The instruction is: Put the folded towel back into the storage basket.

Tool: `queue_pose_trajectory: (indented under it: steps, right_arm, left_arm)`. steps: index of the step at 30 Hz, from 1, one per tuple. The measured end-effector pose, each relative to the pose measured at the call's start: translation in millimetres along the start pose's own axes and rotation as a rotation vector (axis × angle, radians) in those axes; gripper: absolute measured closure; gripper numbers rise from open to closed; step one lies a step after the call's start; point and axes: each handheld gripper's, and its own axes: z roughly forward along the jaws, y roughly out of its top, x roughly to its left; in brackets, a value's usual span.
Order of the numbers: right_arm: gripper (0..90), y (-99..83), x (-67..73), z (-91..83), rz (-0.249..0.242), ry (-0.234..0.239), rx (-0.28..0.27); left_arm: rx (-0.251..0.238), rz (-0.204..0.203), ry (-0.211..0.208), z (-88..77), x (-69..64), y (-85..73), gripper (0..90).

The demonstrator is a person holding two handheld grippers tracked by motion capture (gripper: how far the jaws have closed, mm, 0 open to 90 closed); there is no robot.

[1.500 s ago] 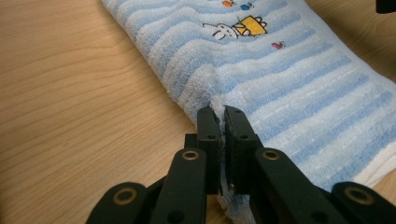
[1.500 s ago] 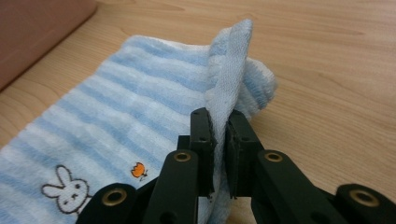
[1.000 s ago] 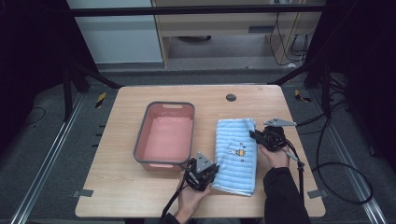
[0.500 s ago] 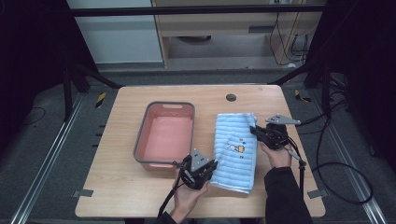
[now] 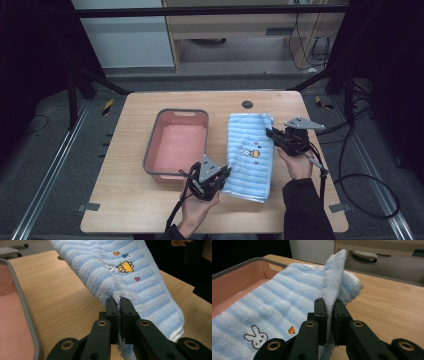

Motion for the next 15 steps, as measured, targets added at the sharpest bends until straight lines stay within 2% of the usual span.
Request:
queue_pose_trajectory:
  steps: [5,15]
  right_arm:
    - [83.8,9.0,5.4,0.1,0.009,0.009,-0.022]
    - [83.8,35.3,19.3,-3.8,-0.014,0.013,-0.058]
  left_arm:
    - [-0.018,0.006,0.012,-8.9,3.6,5.6,86.0]
    - [-0.068,0.019,0.036,-29.0,12.7,23.0,86.1]
